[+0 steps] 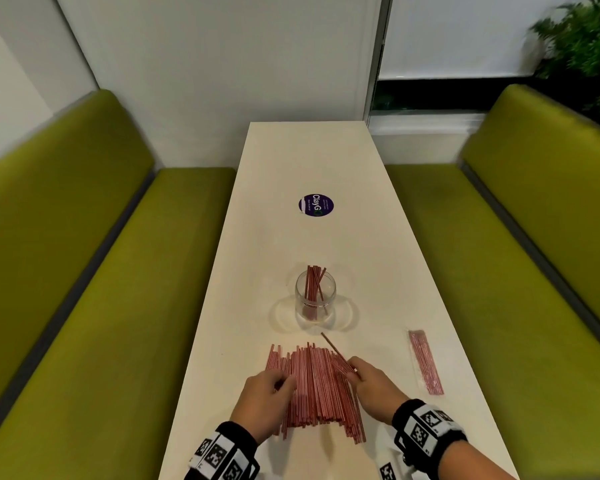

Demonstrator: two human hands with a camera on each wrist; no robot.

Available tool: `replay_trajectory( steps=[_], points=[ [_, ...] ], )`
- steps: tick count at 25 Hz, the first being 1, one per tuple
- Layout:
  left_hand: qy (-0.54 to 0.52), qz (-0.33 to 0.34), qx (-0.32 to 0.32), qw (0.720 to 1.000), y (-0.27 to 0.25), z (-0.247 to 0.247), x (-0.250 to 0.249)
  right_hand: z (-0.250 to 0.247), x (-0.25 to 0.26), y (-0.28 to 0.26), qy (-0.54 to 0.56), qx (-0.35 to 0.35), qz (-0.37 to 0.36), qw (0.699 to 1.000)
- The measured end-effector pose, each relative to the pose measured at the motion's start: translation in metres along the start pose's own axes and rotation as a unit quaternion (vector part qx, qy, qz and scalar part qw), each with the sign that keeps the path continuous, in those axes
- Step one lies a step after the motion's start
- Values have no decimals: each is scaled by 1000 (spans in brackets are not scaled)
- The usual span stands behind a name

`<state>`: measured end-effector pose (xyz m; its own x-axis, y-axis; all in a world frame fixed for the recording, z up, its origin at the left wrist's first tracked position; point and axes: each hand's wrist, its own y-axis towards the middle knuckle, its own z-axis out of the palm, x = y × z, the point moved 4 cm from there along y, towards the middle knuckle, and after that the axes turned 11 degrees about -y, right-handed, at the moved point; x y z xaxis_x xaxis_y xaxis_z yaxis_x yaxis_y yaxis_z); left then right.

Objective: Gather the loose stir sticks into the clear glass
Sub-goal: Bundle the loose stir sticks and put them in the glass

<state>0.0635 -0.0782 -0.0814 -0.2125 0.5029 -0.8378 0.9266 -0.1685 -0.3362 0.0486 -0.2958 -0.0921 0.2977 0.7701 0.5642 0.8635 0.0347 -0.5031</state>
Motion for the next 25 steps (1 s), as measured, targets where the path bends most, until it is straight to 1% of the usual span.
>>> replay_trajectory(
  steps=[2,4,5,6,8,9,10,13,15,17,20,22,23,25],
  points=[
    [-78,0,-36,996,0,-3,-9,-3,8,-9,-36,-6,-48,998],
    [-117,41,-85,989,2,-4,-24,-8,19,-16,-88,-8,-83,993],
    [-121,67,-86,987,3,-1,-34,-9,25,-17,-119,-9,-99,988],
    [-116,91,-64,987,3,6,-44,-9,31,-17,-141,-8,-110,984],
    [-70,126,12,990,1,26,-58,-9,44,-18,-164,-3,-133,977],
    [-51,135,36,989,0,33,-62,-11,50,-20,-155,-2,-141,978],
    [-47,142,46,988,0,36,-64,-12,51,-20,-139,-6,-142,980],
    [-45,169,38,984,0,34,-66,-20,43,-22,-80,-41,-139,986],
    [-10,192,39,980,-4,36,-71,-24,40,-23,-59,-40,-134,988],
    [-9,200,44,979,-8,39,-79,-25,39,-23,-37,-28,-139,989],
    [-40,176,72,981,-5,39,-84,-32,40,-24,1,-6,-152,988],
    [-67,146,79,984,-1,33,-84,-40,40,-27,59,19,-159,985],
    [-85,131,71,985,2,28,-83,-48,39,-27,102,31,-162,981],
    [-135,109,35,984,8,18,-84,-67,32,-26,219,49,-164,961]
  ],
)
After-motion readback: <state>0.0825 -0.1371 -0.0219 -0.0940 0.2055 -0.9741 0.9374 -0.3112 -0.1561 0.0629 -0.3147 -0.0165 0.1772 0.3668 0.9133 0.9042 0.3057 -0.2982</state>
